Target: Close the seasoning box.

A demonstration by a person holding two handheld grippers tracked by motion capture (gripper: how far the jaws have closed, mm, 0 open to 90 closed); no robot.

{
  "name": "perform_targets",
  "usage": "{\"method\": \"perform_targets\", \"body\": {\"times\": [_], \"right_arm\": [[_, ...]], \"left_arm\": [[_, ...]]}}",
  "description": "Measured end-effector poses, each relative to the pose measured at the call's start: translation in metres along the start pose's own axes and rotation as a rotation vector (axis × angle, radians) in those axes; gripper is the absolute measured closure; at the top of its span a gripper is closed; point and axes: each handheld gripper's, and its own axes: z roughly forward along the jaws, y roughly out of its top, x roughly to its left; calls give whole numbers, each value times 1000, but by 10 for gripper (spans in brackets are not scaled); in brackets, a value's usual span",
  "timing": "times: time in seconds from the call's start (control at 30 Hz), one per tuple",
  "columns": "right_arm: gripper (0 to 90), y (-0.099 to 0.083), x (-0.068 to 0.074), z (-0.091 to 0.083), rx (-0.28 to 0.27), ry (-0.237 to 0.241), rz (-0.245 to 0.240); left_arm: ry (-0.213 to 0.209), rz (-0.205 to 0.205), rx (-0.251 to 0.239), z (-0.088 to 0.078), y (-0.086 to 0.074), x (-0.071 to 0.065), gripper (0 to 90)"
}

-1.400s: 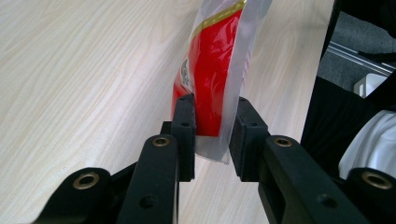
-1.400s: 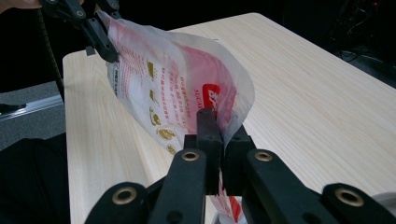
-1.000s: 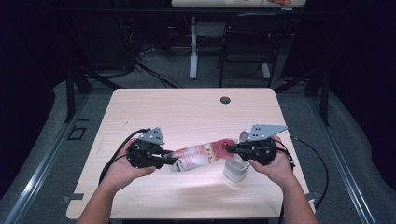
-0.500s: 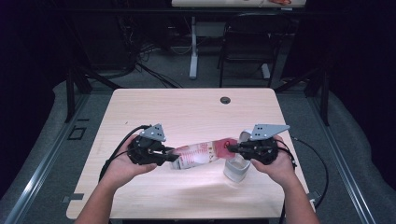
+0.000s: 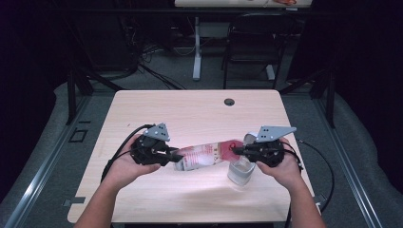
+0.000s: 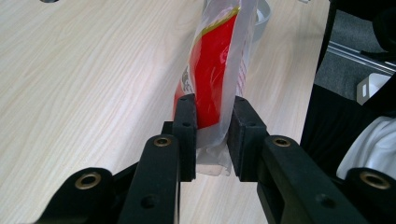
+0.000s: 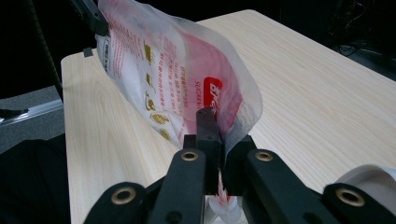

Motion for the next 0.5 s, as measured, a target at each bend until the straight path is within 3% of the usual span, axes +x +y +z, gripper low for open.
{"method": "perform_targets", "body": {"times": [0.5], "right_arm": [[883,-1,-1,-1,1,-9,3]], "left_arm": [[2,9,2,-2,6,0,751]]}}
